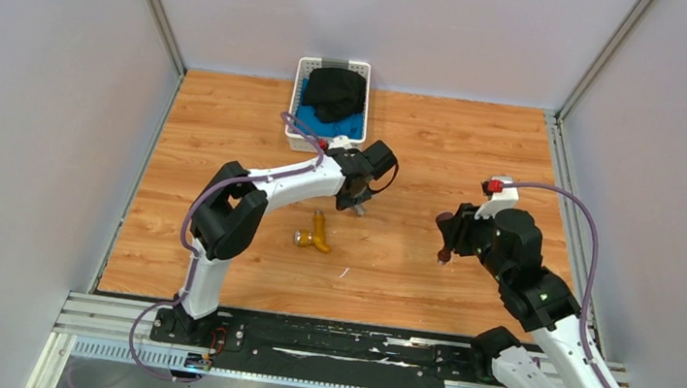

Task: Install the water faucets
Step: Adjust the adaptor at the center of the board.

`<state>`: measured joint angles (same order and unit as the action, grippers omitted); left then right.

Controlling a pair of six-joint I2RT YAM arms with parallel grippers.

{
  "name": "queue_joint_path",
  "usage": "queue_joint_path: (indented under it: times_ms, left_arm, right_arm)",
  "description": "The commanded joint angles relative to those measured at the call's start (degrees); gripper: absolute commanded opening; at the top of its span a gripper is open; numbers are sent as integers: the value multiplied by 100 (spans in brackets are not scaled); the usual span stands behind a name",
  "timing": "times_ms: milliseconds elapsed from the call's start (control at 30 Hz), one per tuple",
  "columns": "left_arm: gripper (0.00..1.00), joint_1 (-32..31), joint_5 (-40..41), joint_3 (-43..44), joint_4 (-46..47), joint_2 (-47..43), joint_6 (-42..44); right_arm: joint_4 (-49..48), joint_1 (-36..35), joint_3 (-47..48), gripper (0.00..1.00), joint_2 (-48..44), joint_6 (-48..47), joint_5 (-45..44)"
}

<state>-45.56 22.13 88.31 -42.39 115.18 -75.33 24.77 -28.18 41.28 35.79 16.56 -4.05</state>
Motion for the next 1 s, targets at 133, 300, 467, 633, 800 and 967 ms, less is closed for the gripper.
queue_joint_path:
  times_ms: [133, 300, 467, 633, 800, 967]
  left_arm:
    - [0, -853, 4294, 387, -127, 15, 1422]
    - [0, -1097, 5263, 102, 442, 323, 1770]
    - [0, -1166, 5423, -1252, 2614, 104, 2673]
    - [0, -1249, 5565, -1465, 2809, 238, 2682]
    - [0, -1451, 5857, -1574, 2793, 405, 2308]
    - [0, -1648, 6166, -1439, 2428, 767, 1576]
  right_arm:
    - [1, 75, -17, 0, 183, -67, 0]
    - [83, 77, 67, 0, 177, -90, -102]
    - [222, 71, 179, 0, 85, -183, -494]
    - [372, 85, 300, 0, -247, -280, -1122]
    - [588, 94, 462, 0, -573, -177, -1653]
    - [635, 94, 432, 0, -1156, -75, -2074]
